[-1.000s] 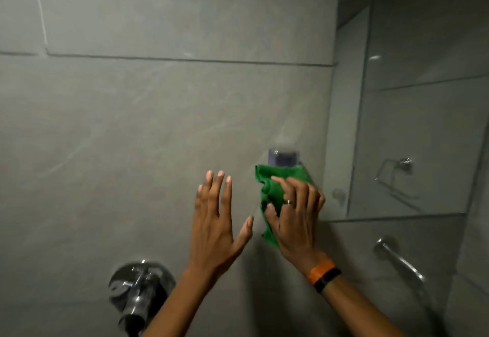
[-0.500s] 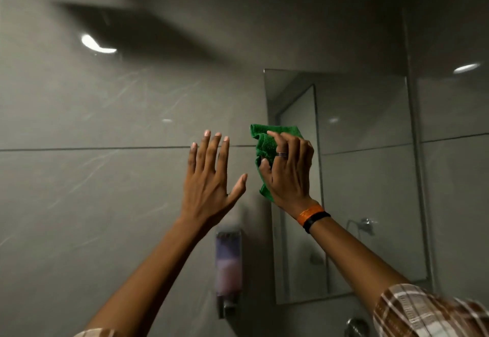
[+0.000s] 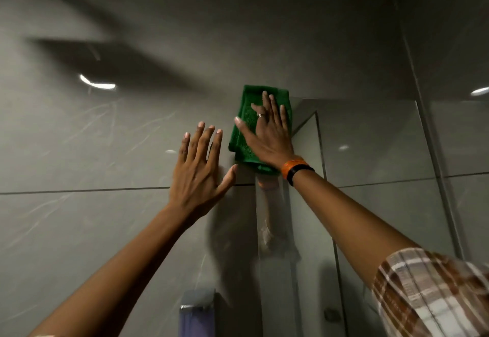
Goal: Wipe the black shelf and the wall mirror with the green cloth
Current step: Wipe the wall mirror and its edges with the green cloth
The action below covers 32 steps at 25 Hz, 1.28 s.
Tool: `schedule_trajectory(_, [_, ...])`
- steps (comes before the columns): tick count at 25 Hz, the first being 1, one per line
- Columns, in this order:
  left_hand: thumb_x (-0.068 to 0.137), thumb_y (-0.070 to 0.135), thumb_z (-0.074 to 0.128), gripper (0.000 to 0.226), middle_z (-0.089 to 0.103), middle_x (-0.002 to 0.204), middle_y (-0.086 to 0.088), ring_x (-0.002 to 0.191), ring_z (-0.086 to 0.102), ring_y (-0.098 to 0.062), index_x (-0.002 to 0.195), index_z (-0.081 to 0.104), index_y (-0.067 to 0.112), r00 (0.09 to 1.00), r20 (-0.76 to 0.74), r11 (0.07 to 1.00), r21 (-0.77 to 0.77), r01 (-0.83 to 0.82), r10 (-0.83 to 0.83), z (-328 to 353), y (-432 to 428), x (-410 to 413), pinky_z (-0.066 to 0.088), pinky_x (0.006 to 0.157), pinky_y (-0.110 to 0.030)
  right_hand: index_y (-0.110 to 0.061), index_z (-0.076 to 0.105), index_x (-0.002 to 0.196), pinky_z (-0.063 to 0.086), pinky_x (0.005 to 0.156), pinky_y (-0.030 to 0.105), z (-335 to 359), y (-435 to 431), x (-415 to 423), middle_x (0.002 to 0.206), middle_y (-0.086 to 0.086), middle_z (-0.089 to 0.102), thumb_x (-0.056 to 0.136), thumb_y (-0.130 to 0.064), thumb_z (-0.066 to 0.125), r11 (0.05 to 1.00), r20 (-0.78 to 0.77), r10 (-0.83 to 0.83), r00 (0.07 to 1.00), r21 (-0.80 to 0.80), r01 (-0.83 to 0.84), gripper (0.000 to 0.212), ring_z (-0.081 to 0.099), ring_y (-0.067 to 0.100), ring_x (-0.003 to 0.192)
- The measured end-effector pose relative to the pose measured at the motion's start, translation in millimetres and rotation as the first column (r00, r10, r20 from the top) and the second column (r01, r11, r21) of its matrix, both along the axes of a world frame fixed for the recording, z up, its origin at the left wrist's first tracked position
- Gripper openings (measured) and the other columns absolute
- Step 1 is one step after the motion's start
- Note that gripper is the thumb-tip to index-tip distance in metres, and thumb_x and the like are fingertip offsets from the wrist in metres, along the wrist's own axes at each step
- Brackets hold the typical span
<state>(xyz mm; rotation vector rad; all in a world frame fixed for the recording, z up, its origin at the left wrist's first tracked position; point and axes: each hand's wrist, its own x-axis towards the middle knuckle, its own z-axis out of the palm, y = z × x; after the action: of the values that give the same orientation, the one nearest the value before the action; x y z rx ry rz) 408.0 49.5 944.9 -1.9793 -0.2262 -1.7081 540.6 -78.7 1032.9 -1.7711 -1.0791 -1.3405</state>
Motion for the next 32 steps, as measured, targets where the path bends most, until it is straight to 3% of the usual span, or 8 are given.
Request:
schedule_trajectory(1, [0.1,0.061,0.022,0.082,0.023,0.167,-0.018,0.158,0.009,-0.029,0.16,0.023,0.005,1.0,0.004,1.0,0.004,0.001,-0.001,5.4,1.8,6.7,0.011,0.128,-0.05,-0.018,0.028,0.156,-0.014,0.128,0.039,3.3,4.9,4.6,0.172,0.004,-0.002,0.103,-0.057,0.035,0.997,0.013,0.038,0.999,0.07,-0.039,0.066,-0.008,0.017,0.158])
schedule_trajectory(3, [0.1,0.059,0.025,0.081,0.026,0.166,-0.019,0.157,0.012,-0.029,0.159,0.026,0.004,0.999,0.033,1.0,0.013,0.029,-0.029,19.3,2.7,20.5,0.011,0.129,-0.049,-0.019,0.03,0.156,-0.007,0.129,0.04,6.0,5.1,16.7,0.172,0.003,0.007,0.105,-0.047,0.035,0.99,0.145,-0.077,0.986,0.129,0.058,0.058,-0.001,0.018,0.159])
schedule_trajectory(5, [0.1,0.057,0.025,0.079,0.028,0.165,-0.019,0.157,0.014,-0.03,0.158,0.028,0.003,0.997,0.063,0.999,0.017,0.041,-0.042,33.3,2.3,33.8,0.011,0.129,-0.049,-0.021,0.026,0.158,-0.001,0.13,0.043,7.0,1.9,33.4,0.171,0.003,0.014,0.105,-0.042,0.037,0.981,0.277,-0.176,0.945,0.124,0.147,0.059,0.006,0.02,0.158])
schedule_trajectory(8, [0.1,0.056,0.024,0.079,0.028,0.165,-0.02,0.157,0.016,-0.032,0.158,0.029,0.002,0.996,0.084,0.999,0.04,0.028,-0.031,48.4,-2.6,47.9,0.012,0.129,-0.048,-0.021,0.026,0.159,0.003,0.13,0.045,16.1,-10.7,51.4,0.169,0.004,0.022,0.103,-0.042,0.037,0.983,0.338,-0.182,0.923,0.083,0.164,0.06,0.012,0.022,0.158])
schedule_trajectory(16, [0.099,0.057,0.017,0.082,0.013,0.169,-0.016,0.158,0.004,-0.027,0.16,0.016,0.002,0.993,0.043,0.994,0.029,0.106,-0.107,48.6,-14.6,77.1,0.001,0.13,-0.041,-0.02,0.035,0.155,0.006,0.129,0.043,25.6,-120.8,141.5,0.166,0.005,0.03,0.105,-0.036,0.037,0.942,0.211,-0.293,0.932,0.229,0.244,0.053,0.021,0.023,0.156])
schedule_trajectory(24, [0.101,0.051,0.021,0.077,0.019,0.168,-0.017,0.158,0.007,-0.026,0.16,0.02,0.001,0.989,0.084,0.992,0.023,0.121,-0.122,34.9,6.4,62.5,0.006,0.129,-0.045,-0.019,0.035,0.155,0.006,0.129,0.047,30.0,-209.6,225.8,0.166,0.007,0.03,0.104,-0.039,0.037,0.901,0.011,-0.289,0.957,0.341,0.268,0.055,0.02,0.026,0.156])
schedule_trajectory(27, [0.101,0.052,0.021,0.077,0.017,0.169,-0.016,0.158,0.005,-0.024,0.16,0.019,0.003,0.989,0.08,0.992,0.021,0.123,-0.124,28.1,14.7,57.9,0.004,0.13,-0.044,-0.021,0.029,0.157,0.012,0.128,0.05,14.9,-248.1,255.1,0.167,0.009,0.027,0.101,-0.045,0.031,0.887,-0.038,-0.332,0.943,0.328,0.325,0.061,0.021,0.027,0.155])
schedule_trajectory(32, [0.103,0.054,0.019,0.076,0.017,0.169,-0.015,0.159,0.002,-0.022,0.161,0.017,0.006,0.987,0.097,0.991,0.044,0.126,-0.13,24.2,22.6,59.7,-0.004,0.129,-0.035,-0.022,0.029,0.157,0.016,0.128,0.048,-30.9,-262.1,263.6,0.167,0.008,0.026,0.102,-0.046,0.028,0.907,-0.026,-0.286,0.958,0.314,0.279,0.061,0.021,0.027,0.155])
